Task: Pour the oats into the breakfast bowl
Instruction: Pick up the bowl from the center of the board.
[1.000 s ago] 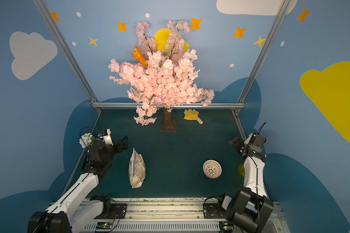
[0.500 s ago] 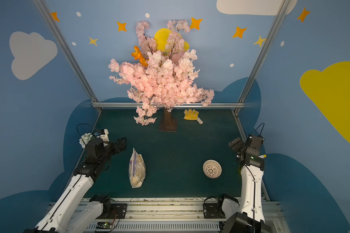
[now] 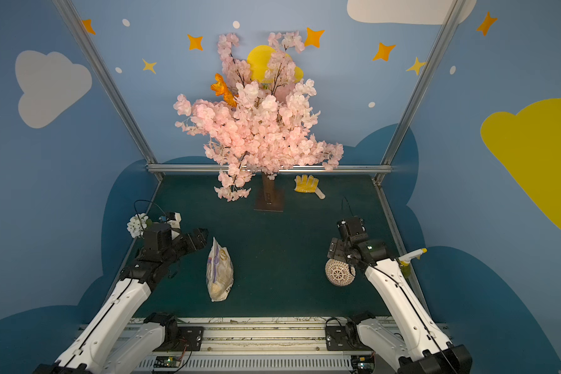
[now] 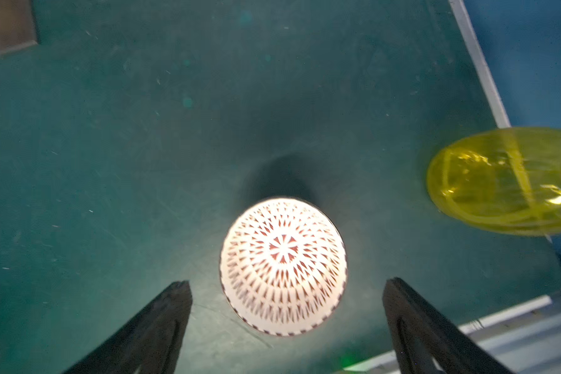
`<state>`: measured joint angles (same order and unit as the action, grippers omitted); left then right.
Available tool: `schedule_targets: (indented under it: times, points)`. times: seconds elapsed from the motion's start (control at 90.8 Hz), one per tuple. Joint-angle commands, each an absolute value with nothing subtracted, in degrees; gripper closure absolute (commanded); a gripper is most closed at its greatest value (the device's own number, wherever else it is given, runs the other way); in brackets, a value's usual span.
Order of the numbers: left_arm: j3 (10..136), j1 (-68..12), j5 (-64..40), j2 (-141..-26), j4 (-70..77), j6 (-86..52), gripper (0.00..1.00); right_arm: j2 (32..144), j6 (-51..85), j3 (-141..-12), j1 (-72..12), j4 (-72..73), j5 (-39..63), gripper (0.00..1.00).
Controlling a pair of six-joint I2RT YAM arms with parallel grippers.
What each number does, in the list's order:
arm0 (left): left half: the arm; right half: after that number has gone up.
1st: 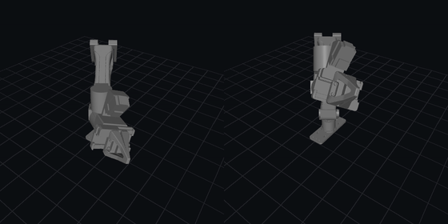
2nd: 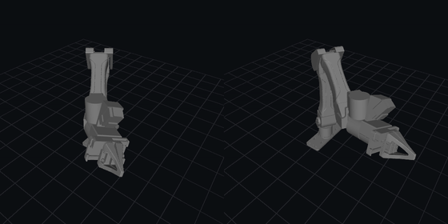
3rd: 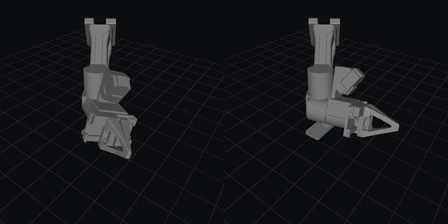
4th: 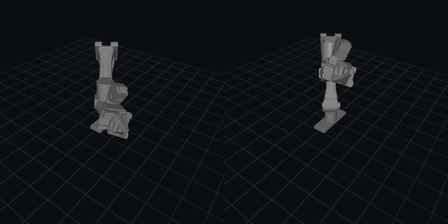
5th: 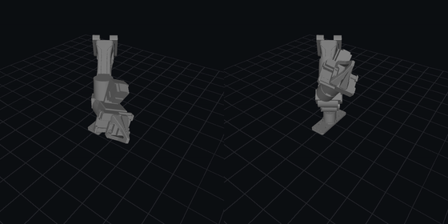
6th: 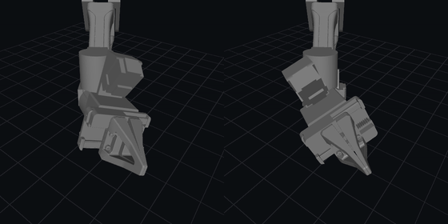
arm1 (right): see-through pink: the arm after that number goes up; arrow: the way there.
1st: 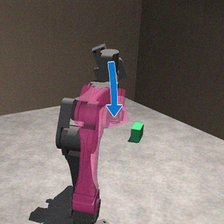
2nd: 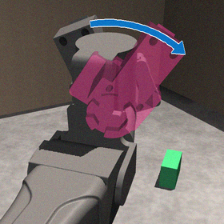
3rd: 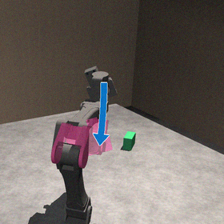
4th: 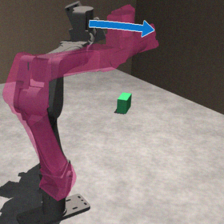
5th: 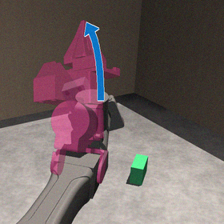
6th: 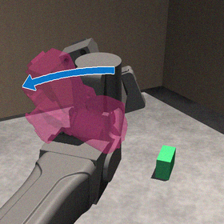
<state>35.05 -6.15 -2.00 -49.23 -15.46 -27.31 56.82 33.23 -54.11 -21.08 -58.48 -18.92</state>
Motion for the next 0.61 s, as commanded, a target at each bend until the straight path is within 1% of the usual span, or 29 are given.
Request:
schedule_targets:
  times: [0.0, 0.066, 0.264, 0.419, 0.595]
  points:
    - [33.97, -6.41, -2.03, -47.04, -17.40, -28.24, 0.00, 54.42, 39.60, -56.57, -23.00, -65.91, -25.47, 0.04]
    - [33.65, -6.34, -2.09, -46.41, -18.22, -28.88, 0.00, 53.67, 42.54, -55.92, -21.85, -65.42, -25.06, 0.06]
    - [33.03, -6.35, -2.51, -44.06, -20.15, -29.55, 0.00, 53.59, 45.06, -47.79, -13.32, -59.66, -15.72, 0.12]
    - [32.01, -6.42, -3.12, -42.41, -20.48, -30.14, 0.00, 54.12, 45.07, -43.00, -11.00, -55.18, -13.74, 0.18]
    - [31.39, -6.38, -4.55, -41.68, -20.87, -31.08, 0.00, 57.08, 45.62, -39.48, -10.29, -50.86, -12.57, 0.30]
